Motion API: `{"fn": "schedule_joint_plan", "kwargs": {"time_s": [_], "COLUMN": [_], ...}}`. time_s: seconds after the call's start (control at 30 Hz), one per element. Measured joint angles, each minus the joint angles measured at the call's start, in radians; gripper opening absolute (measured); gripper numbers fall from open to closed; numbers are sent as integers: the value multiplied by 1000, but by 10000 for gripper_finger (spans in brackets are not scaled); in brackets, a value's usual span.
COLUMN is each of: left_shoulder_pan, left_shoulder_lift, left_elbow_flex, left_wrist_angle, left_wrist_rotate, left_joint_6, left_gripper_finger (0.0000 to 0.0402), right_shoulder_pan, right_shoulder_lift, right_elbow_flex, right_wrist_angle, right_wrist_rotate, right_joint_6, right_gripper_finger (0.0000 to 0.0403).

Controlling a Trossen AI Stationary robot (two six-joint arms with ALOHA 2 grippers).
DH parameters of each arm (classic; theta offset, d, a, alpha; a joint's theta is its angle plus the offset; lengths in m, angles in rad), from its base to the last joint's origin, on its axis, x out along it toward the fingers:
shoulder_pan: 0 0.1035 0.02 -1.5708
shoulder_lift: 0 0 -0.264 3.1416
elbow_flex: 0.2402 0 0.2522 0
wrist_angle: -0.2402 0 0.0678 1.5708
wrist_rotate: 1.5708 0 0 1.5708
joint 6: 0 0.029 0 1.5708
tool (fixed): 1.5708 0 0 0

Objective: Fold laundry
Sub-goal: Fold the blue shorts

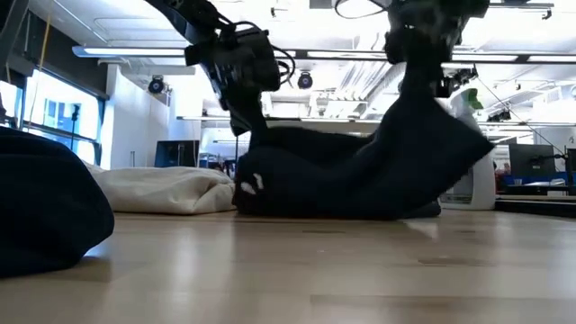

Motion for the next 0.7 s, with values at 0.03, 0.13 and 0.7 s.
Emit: {"fn": "schedule_joint_plan", "kwargs": {"time_s": [0.03, 0.13, 0.7], "left_shoulder_pan": [1, 12, 8], "left_shoulder_lift": [5, 28, 72], "left_elbow_flex": [0, 0, 0], "left_wrist_angle": [5, -12, -109], "left_wrist_rotate": [-32, -71, -275], "left_joint_6": [1, 0, -80], "left_gripper_finger": [1, 1, 1], "right_shoulder_pan": [-2, -7, -65], "right_shoulder_lift": [2, 3, 141], "right_elbow_flex": [0, 0, 0], "right_wrist_angle": [12, 39, 183], "right_wrist_rotate": [64, 239, 363], "right_joint_6": [7, 21, -147], "right_gripper_finger": [0, 0, 0]}}
